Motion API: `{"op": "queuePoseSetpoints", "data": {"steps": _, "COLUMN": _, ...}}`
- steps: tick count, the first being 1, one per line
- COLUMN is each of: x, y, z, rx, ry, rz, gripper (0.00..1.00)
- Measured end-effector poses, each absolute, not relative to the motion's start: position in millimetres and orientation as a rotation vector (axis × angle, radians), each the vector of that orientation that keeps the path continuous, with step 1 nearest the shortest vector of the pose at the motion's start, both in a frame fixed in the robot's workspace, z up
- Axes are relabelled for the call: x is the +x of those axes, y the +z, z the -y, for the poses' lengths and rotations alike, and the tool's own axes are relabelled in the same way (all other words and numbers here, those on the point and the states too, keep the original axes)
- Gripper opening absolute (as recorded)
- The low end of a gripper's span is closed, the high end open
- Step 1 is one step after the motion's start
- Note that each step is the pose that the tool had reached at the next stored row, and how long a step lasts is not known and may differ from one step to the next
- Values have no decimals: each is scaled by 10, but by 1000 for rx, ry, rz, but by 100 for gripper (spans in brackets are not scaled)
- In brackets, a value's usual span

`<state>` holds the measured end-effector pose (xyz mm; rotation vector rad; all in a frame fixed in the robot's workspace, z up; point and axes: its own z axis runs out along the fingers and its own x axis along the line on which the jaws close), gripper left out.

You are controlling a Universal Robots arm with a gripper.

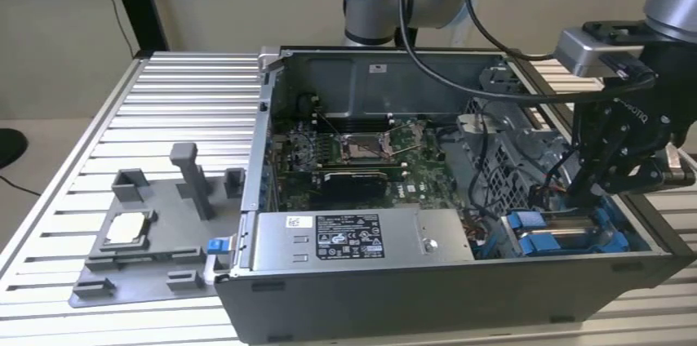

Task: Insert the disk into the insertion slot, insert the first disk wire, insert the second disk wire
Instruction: 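Insert the first disk wire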

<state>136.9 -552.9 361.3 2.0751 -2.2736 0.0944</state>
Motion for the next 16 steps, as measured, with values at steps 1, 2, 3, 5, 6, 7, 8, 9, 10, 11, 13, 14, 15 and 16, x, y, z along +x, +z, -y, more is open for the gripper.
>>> {"op": "queuePoseSetpoints", "data": {"steps": 1, "x": 1388, "y": 3598, "z": 5516, "rx": 2075, "ry": 94, "rz": 2274, "gripper": 0}}
{"op": "queuePoseSetpoints", "data": {"steps": 2, "x": 1406, "y": 3581, "z": 5505, "rx": 2075, "ry": 94, "rz": 2274, "gripper": 0}}
{"op": "queuePoseSetpoints", "data": {"steps": 3, "x": 1428, "y": 3566, "z": 5494, "rx": 2075, "ry": 94, "rz": 2274, "gripper": 0}}
{"op": "queuePoseSetpoints", "data": {"steps": 5, "x": 1459, "y": 3544, "z": 5477, "rx": 2075, "ry": 94, "rz": 2274, "gripper": 0}}
{"op": "queuePoseSetpoints", "data": {"steps": 6, "x": 1469, "y": 3536, "z": 5472, "rx": 2075, "ry": 95, "rz": 2274, "gripper": 0}}
{"op": "queuePoseSetpoints", "data": {"steps": 7, "x": 1478, "y": 3527, "z": 5468, "rx": 2075, "ry": 95, "rz": 2273, "gripper": 0}}
{"op": "queuePoseSetpoints", "data": {"steps": 8, "x": 1483, "y": 3515, "z": 5466, "rx": 2074, "ry": 97, "rz": 2272, "gripper": 0}}
{"op": "queuePoseSetpoints", "data": {"steps": 9, "x": 1487, "y": 3502, "z": 5463, "rx": 2073, "ry": 100, "rz": 2271, "gripper": 0}}
{"op": "queuePoseSetpoints", "data": {"steps": 10, "x": 1488, "y": 3491, "z": 5460, "rx": 2072, "ry": 102, "rz": 2270, "gripper": 0}}
{"op": "queuePoseSetpoints", "data": {"steps": 11, "x": 1492, "y": 3484, "z": 5460, "rx": 2071, "ry": 103, "rz": 2269, "gripper": 0}}
{"op": "queuePoseSetpoints", "data": {"steps": 13, "x": 1504, "y": 3482, "z": 5460, "rx": 2069, "ry": 98, "rz": 2266, "gripper": 0}}
{"op": "queuePoseSetpoints", "data": {"steps": 14, "x": 1510, "y": 3481, "z": 5460, "rx": 2064, "ry": 91, "rz": 2259, "gripper": 0}}
{"op": "queuePoseSetpoints", "data": {"steps": 15, "x": 1518, "y": 3480, "z": 5460, "rx": 2060, "ry": 84, "rz": 2253, "gripper": 0}}
{"op": "queuePoseSetpoints", "data": {"steps": 16, "x": 1524, "y": 3480, "z": 5459, "rx": 2059, "ry": 79, "rz": 2247, "gripper": 0}}
